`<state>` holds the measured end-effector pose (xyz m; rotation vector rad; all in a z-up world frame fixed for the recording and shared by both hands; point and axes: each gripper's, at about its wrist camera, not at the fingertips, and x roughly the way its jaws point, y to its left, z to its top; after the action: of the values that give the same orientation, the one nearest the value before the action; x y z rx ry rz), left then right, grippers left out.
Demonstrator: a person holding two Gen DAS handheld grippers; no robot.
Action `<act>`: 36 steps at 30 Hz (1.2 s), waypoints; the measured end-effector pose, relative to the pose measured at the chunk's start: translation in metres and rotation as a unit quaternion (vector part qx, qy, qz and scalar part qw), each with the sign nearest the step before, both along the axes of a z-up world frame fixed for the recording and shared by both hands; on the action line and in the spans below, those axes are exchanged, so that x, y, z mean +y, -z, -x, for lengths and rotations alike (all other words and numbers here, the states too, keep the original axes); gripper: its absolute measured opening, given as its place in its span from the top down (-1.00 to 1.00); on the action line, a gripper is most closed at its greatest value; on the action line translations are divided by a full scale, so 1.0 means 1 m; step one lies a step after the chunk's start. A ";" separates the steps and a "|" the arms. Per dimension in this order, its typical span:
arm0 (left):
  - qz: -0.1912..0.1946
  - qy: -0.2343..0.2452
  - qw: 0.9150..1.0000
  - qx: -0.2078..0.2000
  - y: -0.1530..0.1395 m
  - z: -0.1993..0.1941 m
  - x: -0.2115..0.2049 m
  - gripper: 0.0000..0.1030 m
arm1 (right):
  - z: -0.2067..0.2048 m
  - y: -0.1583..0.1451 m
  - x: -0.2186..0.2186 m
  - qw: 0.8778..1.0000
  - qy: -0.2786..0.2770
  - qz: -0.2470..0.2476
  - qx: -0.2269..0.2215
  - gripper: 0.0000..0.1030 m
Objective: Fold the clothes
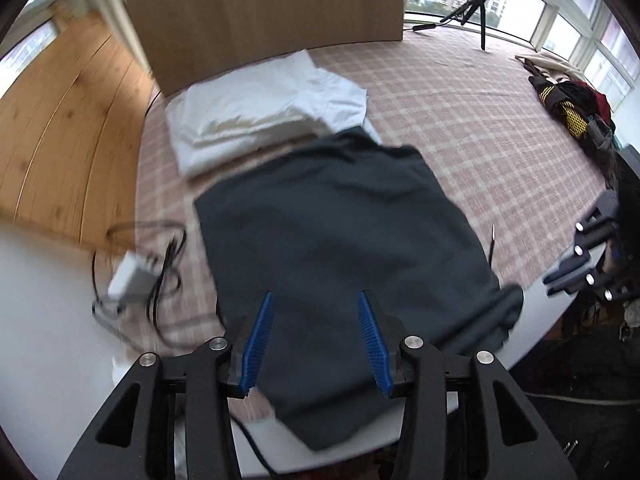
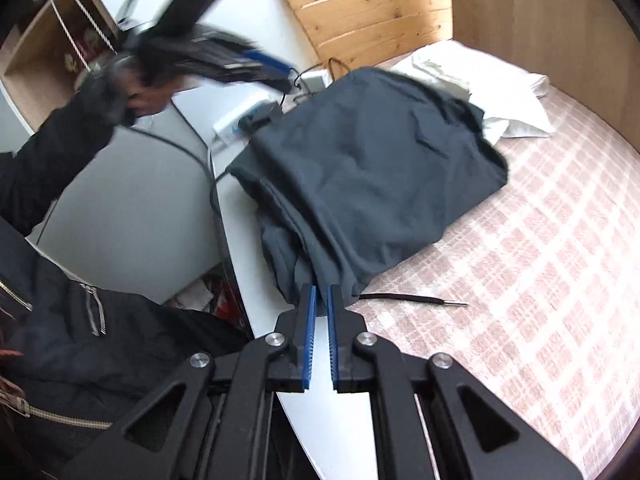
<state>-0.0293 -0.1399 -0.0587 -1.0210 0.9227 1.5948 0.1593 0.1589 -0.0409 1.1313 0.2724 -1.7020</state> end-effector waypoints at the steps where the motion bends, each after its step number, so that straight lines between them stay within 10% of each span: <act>1: 0.002 -0.005 1.000 -0.008 0.009 -0.010 -0.015 0.18 | 0.000 0.003 0.000 1.000 -0.007 -0.007 0.001 0.82; 11: 0.034 0.038 0.999 -0.011 0.056 -0.074 -0.035 0.23 | 0.000 0.021 -0.014 0.999 -0.007 -0.034 0.004 0.59; 13: 0.055 0.042 0.998 -0.004 0.068 -0.074 -0.029 0.85 | 0.001 0.020 -0.015 0.999 -0.007 -0.033 -0.001 0.73; 15: 0.063 0.037 0.997 -0.009 0.071 -0.072 -0.032 0.97 | 0.000 0.016 -0.017 0.999 -0.019 -0.028 -0.004 0.84; 22: 0.081 -0.015 0.996 -0.022 0.054 -0.055 -0.071 0.72 | 0.011 -0.006 0.009 0.998 -0.020 0.020 -0.053 0.73; 25: 0.054 -0.008 0.998 -0.005 0.033 -0.073 -0.061 0.60 | 0.058 -0.004 0.036 0.993 0.069 0.044 -0.086 0.25; 29: 0.002 0.067 0.998 0.015 0.013 -0.131 -0.021 0.18 | 0.129 0.012 0.057 0.977 0.177 0.051 -0.108 0.13; 36: 0.017 0.148 0.989 0.024 0.048 -0.174 0.035 0.17 | 0.197 0.045 0.012 0.972 0.202 0.013 -0.119 0.13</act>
<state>0.1452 -0.1046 -0.1069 -0.8292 1.0839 1.3632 -0.0375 0.1711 -0.0857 1.4272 -0.1410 -1.8877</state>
